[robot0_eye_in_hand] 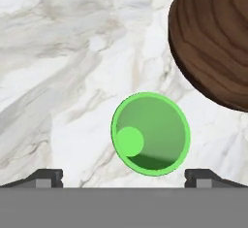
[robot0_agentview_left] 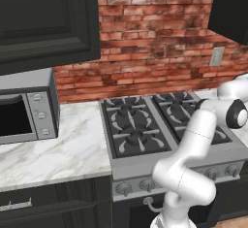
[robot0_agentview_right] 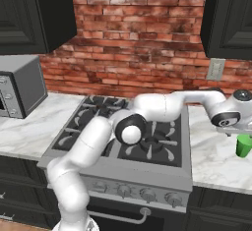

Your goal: Pick the cup and bowl from the counter and place them on the counter next to the sink.

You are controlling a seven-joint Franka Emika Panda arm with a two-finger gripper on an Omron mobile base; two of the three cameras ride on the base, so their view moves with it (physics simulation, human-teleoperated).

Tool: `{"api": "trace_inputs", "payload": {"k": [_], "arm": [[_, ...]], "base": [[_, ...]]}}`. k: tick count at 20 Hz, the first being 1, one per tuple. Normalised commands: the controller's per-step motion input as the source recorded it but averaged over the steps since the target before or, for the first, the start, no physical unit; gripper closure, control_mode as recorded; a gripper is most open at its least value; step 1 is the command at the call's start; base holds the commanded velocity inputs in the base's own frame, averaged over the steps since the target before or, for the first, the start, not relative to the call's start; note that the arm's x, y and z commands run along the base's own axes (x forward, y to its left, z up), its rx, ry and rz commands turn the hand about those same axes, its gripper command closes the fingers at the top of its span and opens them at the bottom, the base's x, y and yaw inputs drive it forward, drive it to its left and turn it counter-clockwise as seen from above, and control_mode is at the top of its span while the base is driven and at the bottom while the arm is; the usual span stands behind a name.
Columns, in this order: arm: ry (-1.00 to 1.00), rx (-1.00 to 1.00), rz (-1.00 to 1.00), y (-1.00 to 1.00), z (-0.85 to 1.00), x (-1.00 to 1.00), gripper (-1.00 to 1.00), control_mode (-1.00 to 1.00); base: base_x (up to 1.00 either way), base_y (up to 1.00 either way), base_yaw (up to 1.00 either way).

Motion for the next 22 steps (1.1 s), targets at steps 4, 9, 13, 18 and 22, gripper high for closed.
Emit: {"api": "trace_inputs", "payload": {"k": [4,9,13,18,22], "arm": [[0.01,0.12,0.04,0.0,0.0,0.19,-1.0,-1.0],[0.02,0.12,0.06,-0.02,0.0,0.25,-1.0,-1.0],[0.08,0.03,0.02,-0.1,0.0,0.29,-1.0,-1.0],[0.09,0.0,0.0,-0.21,-0.02,0.36,-1.0,-1.0],[0.08,0.01,0.0,-0.16,-0.05,0.34,-1.0,-1.0]], "base": [[0.0,0.0,0.0],[0.0,0.0,0.0],[0.0,0.0,0.0],[0.0,0.0,0.0],[0.0,0.0,0.0]]}}
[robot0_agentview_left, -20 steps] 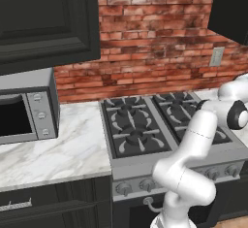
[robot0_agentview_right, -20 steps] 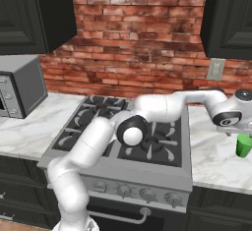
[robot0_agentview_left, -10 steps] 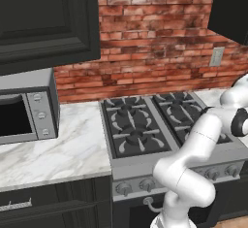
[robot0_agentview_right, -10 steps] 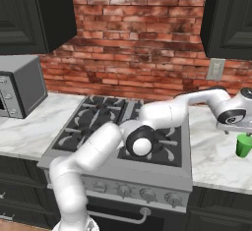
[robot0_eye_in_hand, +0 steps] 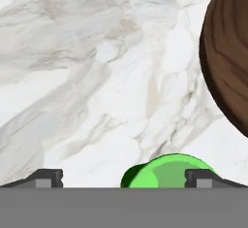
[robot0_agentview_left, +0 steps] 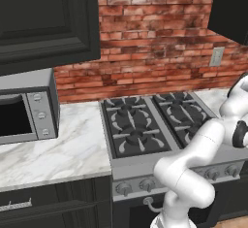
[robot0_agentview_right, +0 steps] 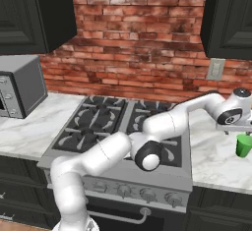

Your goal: Pick the cup and bowl from the counter and place them on the counter next to the sink.

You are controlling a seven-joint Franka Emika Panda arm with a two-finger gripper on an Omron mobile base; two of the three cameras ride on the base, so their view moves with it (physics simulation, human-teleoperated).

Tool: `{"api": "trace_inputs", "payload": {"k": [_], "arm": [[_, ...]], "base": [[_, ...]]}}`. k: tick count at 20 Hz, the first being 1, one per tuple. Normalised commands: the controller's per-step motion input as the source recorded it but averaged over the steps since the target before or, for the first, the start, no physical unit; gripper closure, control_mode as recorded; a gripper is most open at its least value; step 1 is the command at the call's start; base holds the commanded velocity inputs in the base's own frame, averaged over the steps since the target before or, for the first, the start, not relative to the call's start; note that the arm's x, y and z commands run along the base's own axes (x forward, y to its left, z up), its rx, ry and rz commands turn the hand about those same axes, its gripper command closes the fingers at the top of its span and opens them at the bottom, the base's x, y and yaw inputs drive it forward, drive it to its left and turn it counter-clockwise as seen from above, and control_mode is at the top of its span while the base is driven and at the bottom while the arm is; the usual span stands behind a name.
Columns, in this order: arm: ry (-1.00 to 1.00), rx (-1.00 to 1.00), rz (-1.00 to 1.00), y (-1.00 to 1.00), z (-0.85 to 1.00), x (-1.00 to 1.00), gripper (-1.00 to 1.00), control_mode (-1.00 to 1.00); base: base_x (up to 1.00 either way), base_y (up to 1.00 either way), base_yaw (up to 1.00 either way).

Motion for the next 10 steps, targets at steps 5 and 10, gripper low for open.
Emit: {"api": "trace_inputs", "payload": {"k": [5,10], "arm": [[0.04,0.06,0.0,-0.15,-0.04,0.27,-1.0,-1.0],[0.0,0.08,0.0,-0.13,0.01,0.03,-1.0,-1.0]], "base": [[0.0,0.0,0.0],[0.0,0.0,0.0]]}}
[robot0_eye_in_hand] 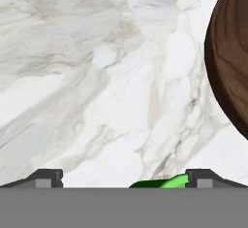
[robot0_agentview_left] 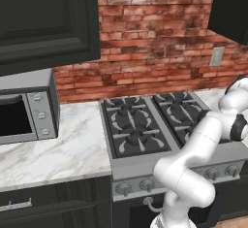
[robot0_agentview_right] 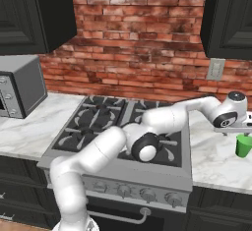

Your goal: Pick the cup and bowl from the counter and place them on the counter next to the sink.

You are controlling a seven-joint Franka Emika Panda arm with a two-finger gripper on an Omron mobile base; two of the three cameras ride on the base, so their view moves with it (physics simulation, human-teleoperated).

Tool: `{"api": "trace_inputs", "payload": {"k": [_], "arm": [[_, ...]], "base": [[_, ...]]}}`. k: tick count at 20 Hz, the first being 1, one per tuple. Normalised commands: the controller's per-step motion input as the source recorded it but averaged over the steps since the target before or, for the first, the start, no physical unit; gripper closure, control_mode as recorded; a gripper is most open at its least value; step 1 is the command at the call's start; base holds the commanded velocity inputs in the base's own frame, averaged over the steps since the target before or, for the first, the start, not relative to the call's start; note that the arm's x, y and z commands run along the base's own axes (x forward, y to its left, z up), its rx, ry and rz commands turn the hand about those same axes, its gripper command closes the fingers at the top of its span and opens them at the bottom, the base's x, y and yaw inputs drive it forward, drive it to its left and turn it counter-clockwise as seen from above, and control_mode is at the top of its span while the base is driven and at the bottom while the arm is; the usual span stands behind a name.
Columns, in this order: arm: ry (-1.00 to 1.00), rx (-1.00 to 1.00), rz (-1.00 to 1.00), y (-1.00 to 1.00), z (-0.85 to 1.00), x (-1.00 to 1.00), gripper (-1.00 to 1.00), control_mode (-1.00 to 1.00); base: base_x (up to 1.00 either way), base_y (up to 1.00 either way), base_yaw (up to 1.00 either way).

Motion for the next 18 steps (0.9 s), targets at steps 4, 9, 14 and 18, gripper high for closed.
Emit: {"api": "trace_inputs", "payload": {"k": [4,9,14,18], "arm": [[0.0,0.09,0.0,-0.1,0.07,0.0,-1.0,-1.0],[0.0,0.11,0.0,-0.13,0.08,0.0,-1.0,-1.0],[0.0,0.09,0.0,-0.04,0.33,0.0,-1.0,-1.0],[0.0,0.06,0.0,-0.01,0.51,0.04,-1.0,-1.0]], "base": [[0.0,0.0,0.0],[0.0,0.0,0.0],[0.0,0.0,0.0],[0.0,0.0,0.0]]}}
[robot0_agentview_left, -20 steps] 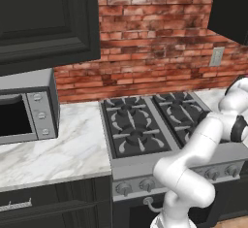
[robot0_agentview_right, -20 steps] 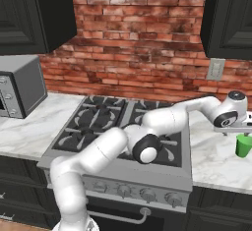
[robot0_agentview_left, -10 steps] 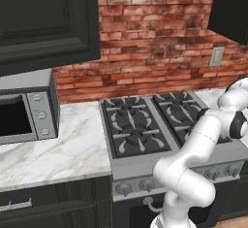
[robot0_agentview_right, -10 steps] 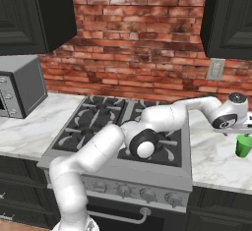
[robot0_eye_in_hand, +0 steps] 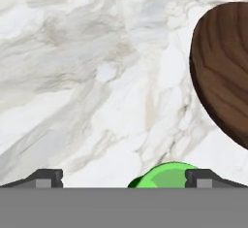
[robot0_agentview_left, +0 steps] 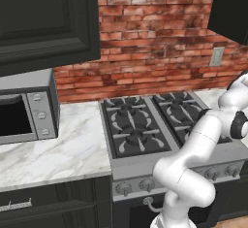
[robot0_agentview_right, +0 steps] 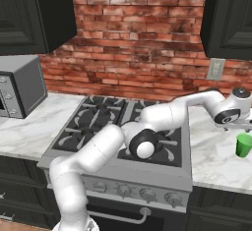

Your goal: Pick the cup and bowl from the counter and place them on the counter next to the sink.

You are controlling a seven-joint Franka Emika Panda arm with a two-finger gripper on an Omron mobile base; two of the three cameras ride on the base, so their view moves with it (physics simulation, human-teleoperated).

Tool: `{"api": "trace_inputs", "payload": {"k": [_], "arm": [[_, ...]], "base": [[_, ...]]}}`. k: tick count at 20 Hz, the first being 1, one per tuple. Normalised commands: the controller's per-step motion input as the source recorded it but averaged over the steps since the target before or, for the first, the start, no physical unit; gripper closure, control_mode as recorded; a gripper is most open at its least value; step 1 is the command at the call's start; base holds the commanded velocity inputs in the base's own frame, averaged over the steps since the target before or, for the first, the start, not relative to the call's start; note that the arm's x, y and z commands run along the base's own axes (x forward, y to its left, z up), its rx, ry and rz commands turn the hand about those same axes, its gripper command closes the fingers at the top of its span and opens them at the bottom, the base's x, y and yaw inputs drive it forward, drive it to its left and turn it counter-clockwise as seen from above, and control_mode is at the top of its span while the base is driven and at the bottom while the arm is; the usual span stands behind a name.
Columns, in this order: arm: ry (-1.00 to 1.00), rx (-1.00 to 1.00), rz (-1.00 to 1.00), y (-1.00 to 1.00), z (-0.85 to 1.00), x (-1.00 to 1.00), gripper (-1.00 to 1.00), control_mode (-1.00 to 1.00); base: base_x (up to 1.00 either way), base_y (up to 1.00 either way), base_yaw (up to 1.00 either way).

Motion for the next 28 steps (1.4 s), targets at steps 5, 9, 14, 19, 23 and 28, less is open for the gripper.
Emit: {"api": "trace_inputs", "payload": {"k": [5,9,14,19,23,28], "arm": [[0.02,0.01,0.0,-0.08,0.2,0.08,-1.0,-1.0],[0.06,0.0,0.0,-0.25,0.0,0.11,-1.0,-1.0],[0.07,0.01,0.0,-0.24,0.0,0.03,-1.0,-1.0],[0.02,0.05,0.0,-0.1,0.04,0.0,-1.0,-1.0],[0.0,0.08,0.0,-0.01,0.03,0.0,-1.0,-1.0],[0.0,0.09,0.01,0.0,0.05,-0.02,-1.0,-1.0]], "base": [[0.0,0.0,0.0],[0.0,0.0,0.0],[0.0,0.0,0.0],[0.0,0.0,0.0],[0.0,0.0,0.0],[0.0,0.0,0.0]]}}
